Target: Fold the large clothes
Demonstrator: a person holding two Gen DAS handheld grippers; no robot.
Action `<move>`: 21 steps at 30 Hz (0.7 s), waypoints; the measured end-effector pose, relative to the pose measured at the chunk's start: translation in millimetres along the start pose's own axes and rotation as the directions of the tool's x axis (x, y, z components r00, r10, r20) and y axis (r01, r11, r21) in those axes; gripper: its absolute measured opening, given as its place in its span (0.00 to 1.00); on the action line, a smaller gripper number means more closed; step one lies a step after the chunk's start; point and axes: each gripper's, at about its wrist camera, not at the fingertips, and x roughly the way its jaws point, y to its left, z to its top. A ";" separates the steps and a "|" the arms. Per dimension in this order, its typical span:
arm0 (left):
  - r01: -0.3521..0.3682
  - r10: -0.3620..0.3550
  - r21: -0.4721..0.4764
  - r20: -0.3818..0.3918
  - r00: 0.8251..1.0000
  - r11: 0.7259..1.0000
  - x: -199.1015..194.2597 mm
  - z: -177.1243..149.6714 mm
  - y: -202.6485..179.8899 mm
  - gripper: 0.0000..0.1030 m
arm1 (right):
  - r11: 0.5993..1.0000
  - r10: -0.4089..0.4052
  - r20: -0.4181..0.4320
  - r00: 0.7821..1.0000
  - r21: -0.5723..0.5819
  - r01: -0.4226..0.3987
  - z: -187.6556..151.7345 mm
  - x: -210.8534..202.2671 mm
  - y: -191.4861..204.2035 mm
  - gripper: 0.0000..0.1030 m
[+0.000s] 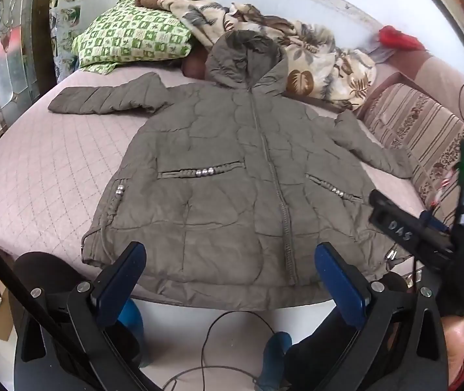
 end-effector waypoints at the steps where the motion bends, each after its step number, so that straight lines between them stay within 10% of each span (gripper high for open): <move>1: 0.006 -0.006 0.005 -0.003 1.000 1.000 0.3 0.0 -1.2 1.00 | 1.000 -0.002 -0.001 1.000 -0.004 0.002 -0.8 0.5 0.4 0.99; 21: 0.048 -0.046 0.077 -0.033 0.998 0.996 0.4 -9.5 -22.2 1.00 | 0.999 -0.013 -0.012 1.000 -0.034 0.012 -9.3 3.9 4.7 0.99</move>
